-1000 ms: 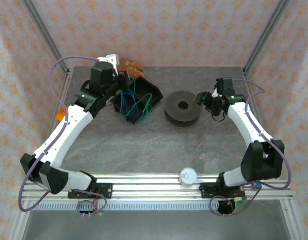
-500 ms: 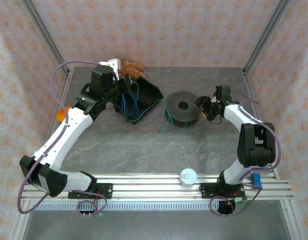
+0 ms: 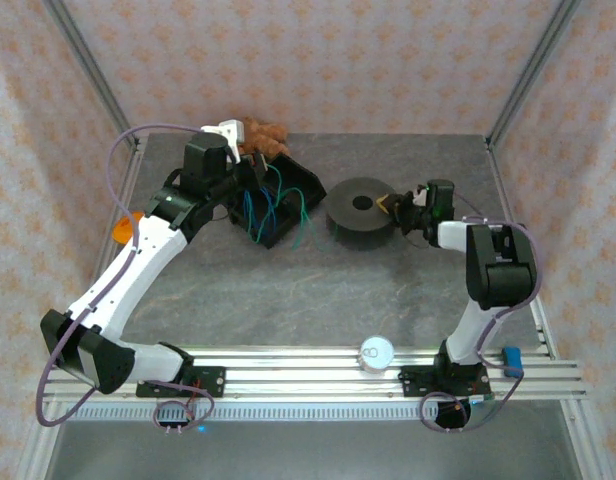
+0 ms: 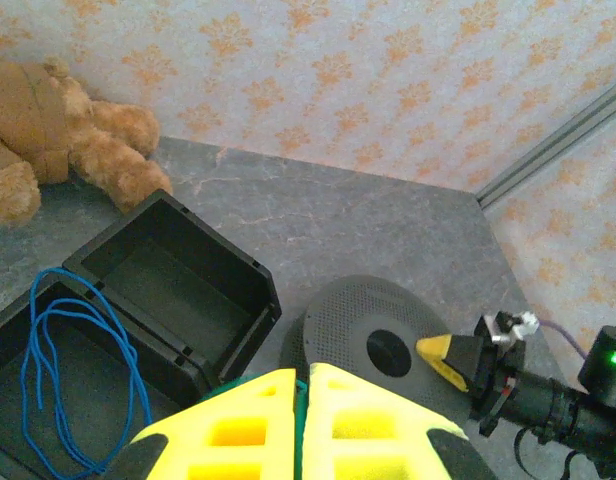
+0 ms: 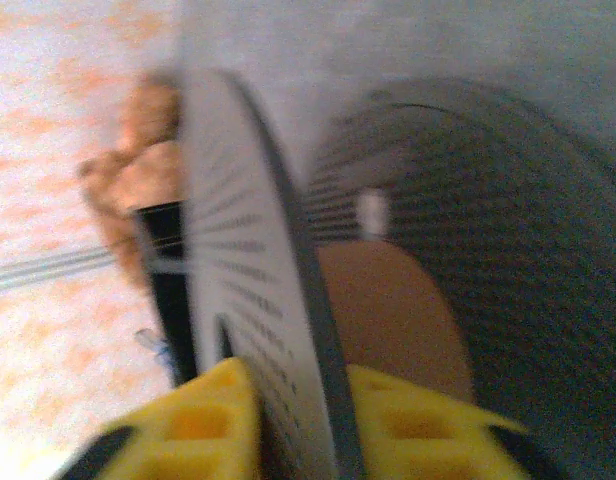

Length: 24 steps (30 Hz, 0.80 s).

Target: Wrap the cables

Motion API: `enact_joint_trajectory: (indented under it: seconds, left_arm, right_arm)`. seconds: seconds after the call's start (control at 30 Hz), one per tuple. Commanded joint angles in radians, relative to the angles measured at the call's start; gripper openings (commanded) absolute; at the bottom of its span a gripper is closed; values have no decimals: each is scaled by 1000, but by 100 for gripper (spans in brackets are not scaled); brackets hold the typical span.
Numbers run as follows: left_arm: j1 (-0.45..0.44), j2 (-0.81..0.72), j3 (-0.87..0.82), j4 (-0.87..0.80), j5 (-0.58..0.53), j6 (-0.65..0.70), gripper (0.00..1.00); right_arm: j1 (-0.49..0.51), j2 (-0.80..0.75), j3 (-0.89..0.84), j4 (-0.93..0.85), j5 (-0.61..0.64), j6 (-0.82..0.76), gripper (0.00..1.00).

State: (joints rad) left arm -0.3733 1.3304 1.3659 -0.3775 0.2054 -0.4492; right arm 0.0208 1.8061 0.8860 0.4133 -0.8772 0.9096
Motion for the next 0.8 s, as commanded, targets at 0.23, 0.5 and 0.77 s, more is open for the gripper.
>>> enact_joint_trajectory:
  seconds: [0.23, 0.5, 0.77]
  left_arm:
    - [2, -40, -14, 27, 44, -22, 0]
    - [-1, -60, -48, 35, 39, -19, 0]
    - [-1, -79, -70, 27, 33, -13, 0]
  right_arm:
    - [58, -337, 215, -632, 303, -334, 0]
    - [335, -352, 515, -1034, 828, -666, 0]
    - [521, -133, 719, -1168, 1137, -773, 0]
